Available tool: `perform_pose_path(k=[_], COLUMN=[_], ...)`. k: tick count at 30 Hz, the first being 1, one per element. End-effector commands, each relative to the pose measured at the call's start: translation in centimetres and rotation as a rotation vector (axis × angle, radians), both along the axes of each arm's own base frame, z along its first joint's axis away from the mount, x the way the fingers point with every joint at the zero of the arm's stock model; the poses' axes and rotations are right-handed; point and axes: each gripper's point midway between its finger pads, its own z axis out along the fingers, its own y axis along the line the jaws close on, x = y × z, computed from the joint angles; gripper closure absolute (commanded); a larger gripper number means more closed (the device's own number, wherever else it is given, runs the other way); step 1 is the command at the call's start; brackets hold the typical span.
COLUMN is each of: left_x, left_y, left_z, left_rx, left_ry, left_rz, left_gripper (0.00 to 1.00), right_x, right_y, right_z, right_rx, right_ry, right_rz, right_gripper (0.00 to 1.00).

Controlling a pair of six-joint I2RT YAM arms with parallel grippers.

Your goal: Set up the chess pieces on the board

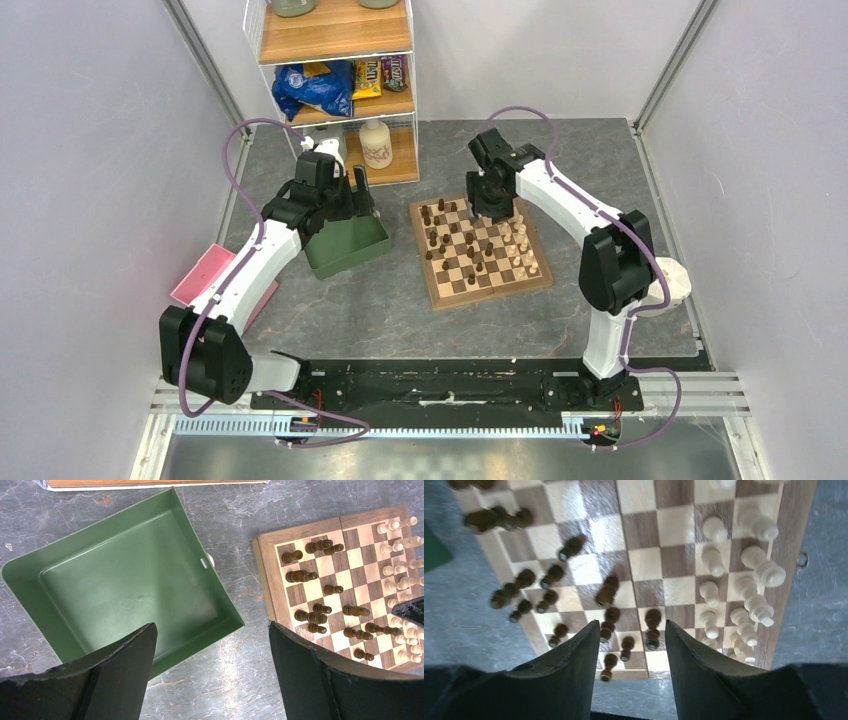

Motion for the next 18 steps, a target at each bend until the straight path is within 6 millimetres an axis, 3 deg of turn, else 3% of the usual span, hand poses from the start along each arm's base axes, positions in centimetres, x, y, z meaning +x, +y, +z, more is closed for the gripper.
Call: perform_pose_path(k=[1,7,18], left_x=[0.6,0.6,0.6], left_y=[0.0,0.0,0.0], left_z=[0.6,0.5,0.5], left_rx=[-0.023,-0.024,-0.024], left_ry=[-0.031,-0.028,-0.027], left_rz=[0.021,0.02,0.02], left_gripper=[0.11,0.11,0.09], right_x=[-1.6,-2.8,-3.0], right_y=[-1.1,-2.3,-2.3], right_z=[0.5,-0.9,-2.0], right_rx=[-0.004,-0.046,-0.06], right_ry=[-0.004,0.033,0.065], right_rz=[-0.042,-0.07,-0.062], right_gripper=[0.43,0.45,0.55])
